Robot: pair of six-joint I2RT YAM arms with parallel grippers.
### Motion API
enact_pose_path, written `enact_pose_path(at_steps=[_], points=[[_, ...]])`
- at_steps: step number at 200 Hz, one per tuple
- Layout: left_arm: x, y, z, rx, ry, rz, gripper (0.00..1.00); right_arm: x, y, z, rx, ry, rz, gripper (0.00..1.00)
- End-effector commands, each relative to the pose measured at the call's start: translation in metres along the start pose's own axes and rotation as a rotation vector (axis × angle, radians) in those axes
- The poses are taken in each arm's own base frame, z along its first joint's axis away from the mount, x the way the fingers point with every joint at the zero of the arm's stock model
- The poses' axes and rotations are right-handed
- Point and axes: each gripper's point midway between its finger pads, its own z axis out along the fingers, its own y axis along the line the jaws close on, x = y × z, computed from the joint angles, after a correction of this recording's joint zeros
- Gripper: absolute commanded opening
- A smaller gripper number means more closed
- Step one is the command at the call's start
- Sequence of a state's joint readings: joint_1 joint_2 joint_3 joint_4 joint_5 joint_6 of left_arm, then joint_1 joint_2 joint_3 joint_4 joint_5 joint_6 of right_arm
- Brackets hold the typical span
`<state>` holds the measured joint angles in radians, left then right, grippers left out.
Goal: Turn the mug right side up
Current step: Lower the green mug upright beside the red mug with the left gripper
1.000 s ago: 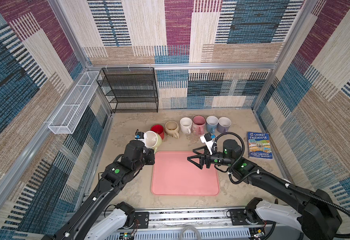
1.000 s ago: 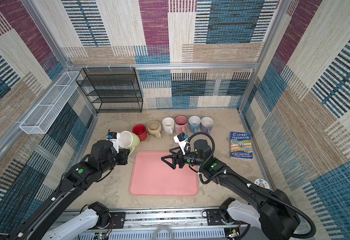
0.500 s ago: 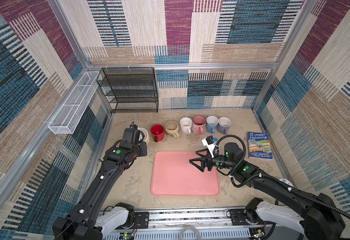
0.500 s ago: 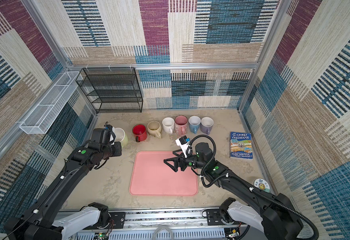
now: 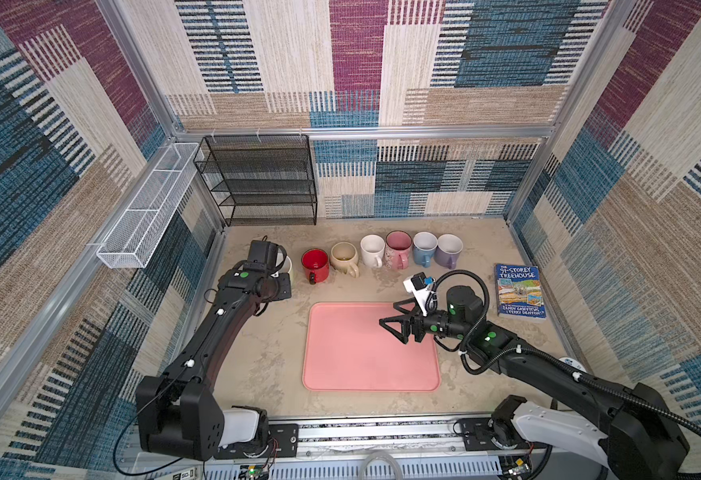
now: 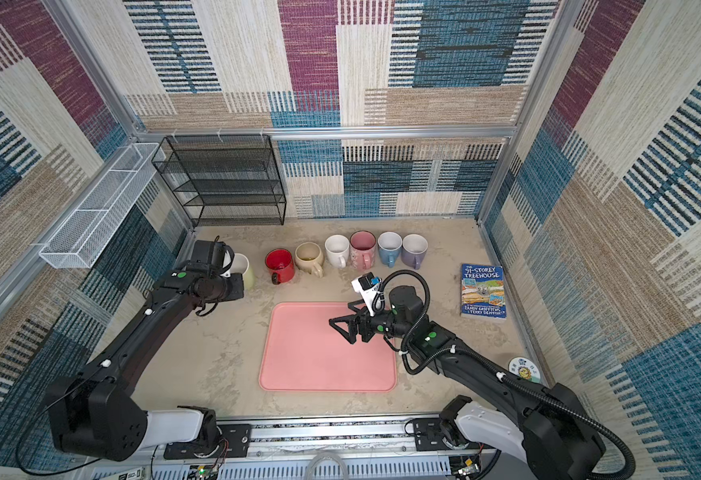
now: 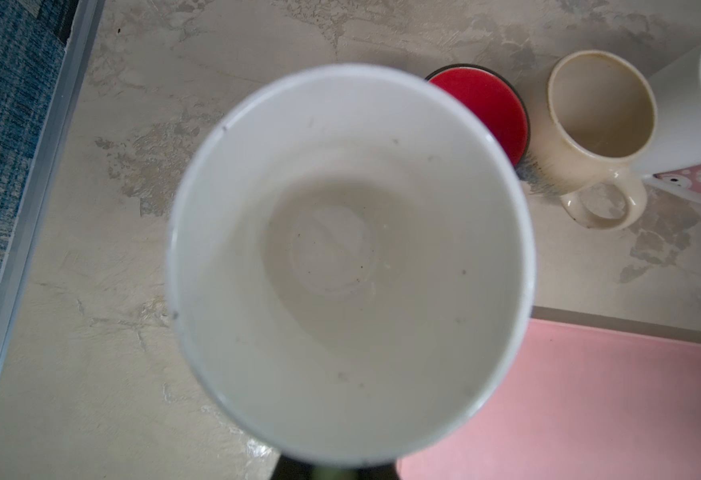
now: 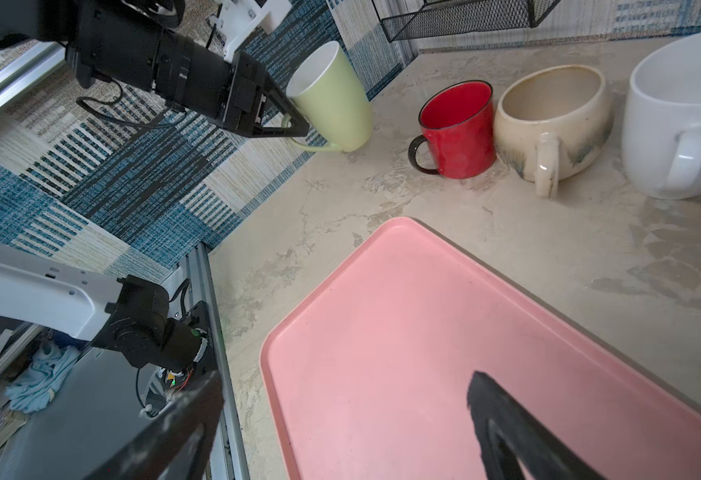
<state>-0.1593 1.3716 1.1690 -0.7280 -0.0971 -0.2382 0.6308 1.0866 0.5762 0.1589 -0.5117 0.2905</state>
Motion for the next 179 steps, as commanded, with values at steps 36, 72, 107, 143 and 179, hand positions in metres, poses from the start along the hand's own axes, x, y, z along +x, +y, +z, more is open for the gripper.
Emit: enact_pose_path(at_steps=[36,72,107,143,179], points=[[-0.034,-0.011,0.025,0.030,-0.033,0.031,0.00,-0.006,-0.007,0.002,0.040,-0.024,-0.032,0.94],[-0.045,-0.013,0.043,0.043,-0.019,0.009,0.00,-0.007,-0.008,0.002,0.048,-0.026,-0.039,0.94],[-0.053,-0.014,0.060,0.042,-0.004,0.010,0.00,-0.009,-0.010,0.001,0.061,-0.029,-0.044,0.94],[-0.055,-0.011,0.076,0.031,0.012,0.006,0.00,-0.009,-0.010,0.001,0.063,-0.027,-0.046,0.94],[-0.056,-0.009,0.086,0.035,0.020,0.002,0.00,-0.009,-0.012,0.003,0.066,-0.023,-0.046,0.94]])
